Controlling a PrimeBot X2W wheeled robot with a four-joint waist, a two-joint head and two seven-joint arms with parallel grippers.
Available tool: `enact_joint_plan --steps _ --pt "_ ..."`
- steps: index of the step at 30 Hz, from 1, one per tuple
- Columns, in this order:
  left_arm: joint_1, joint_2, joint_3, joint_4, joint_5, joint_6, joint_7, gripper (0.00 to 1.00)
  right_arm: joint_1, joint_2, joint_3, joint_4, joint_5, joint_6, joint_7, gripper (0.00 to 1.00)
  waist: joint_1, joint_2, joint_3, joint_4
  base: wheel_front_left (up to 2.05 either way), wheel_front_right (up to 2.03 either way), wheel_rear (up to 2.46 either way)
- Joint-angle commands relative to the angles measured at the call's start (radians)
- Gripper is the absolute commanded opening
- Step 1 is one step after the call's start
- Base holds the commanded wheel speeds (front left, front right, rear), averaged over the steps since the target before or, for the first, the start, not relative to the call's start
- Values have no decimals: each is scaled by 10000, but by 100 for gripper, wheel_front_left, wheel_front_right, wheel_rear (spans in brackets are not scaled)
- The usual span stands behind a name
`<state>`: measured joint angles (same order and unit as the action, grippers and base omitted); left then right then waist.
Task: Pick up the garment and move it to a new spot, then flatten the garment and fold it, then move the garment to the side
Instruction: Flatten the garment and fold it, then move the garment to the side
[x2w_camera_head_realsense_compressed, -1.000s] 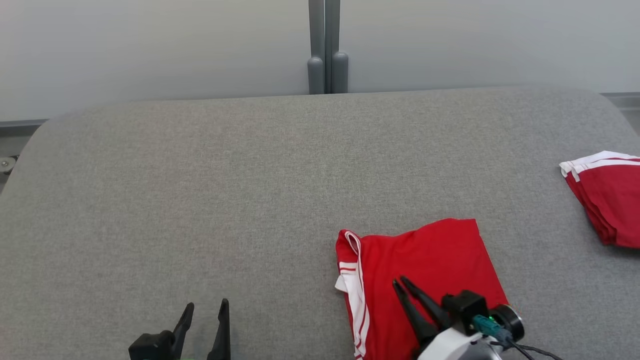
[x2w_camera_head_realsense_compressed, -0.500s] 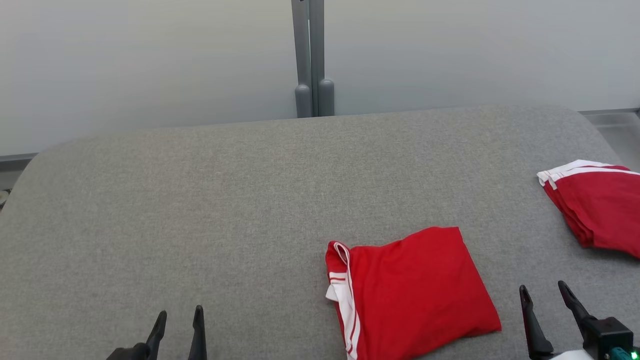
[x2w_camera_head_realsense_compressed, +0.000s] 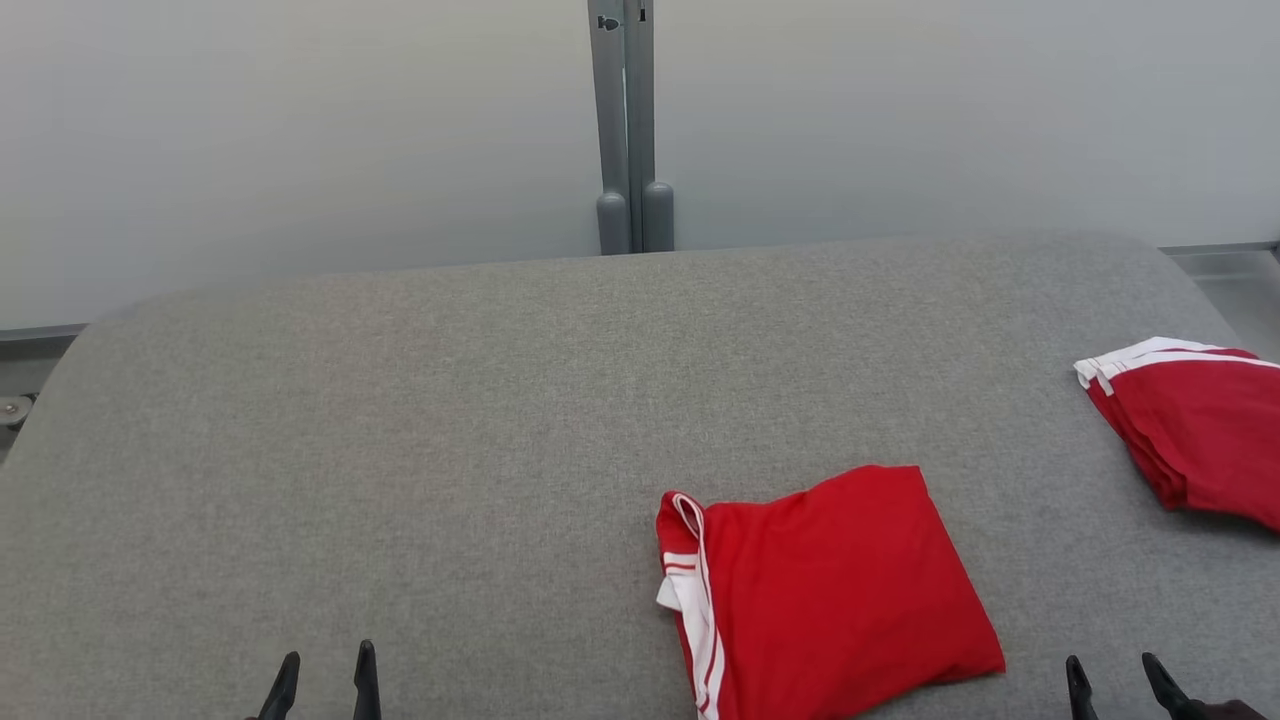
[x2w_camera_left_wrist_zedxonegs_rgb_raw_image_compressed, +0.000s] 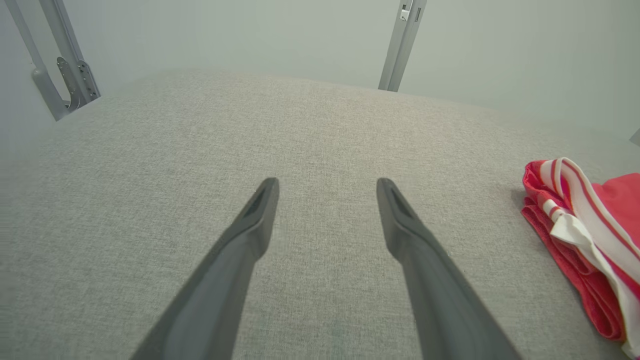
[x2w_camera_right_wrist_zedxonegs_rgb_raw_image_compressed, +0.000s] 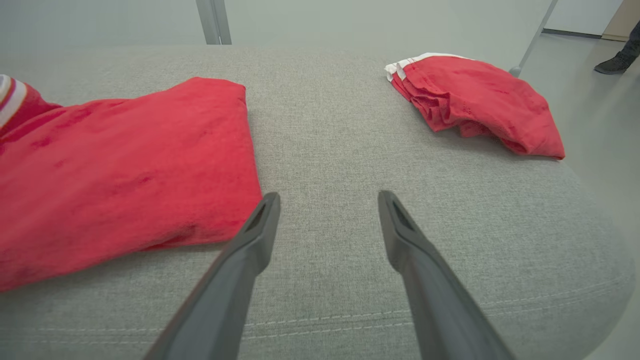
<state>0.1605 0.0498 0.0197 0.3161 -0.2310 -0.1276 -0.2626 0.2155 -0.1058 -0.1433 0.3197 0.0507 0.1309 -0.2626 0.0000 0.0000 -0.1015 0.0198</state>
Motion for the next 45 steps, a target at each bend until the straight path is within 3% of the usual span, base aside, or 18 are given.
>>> enact_joint_plan --steps 1,31,37,43,45 --pt "124 22 9 -62 119 -40 -24 100 43 -2 -25 19 11 -5 -29 100 0 0 -8 50 0 0 0" --pt "172 22 -253 -266 72 -45 -24 100 -333 -120 200 -888 -101 -5 -29 100 0 0 17 149 0 0 0" --pt "191 20 -232 -398 -10 -45 -24 100 -1127 -370 959 -1083 1294 -5 20 100 0 0 185 205 0 0 0" --pt "78 19 -451 -483 -116 -46 -24 100 -3057 -1657 2257 94 3008 -4 3500 100 0 0 596 391 0 0 0" --pt "-21 23 -559 -505 -104 -46 -24 100 -3644 -1780 2670 726 3490 -1 4502 100 0 0 736 512 0 0 0"
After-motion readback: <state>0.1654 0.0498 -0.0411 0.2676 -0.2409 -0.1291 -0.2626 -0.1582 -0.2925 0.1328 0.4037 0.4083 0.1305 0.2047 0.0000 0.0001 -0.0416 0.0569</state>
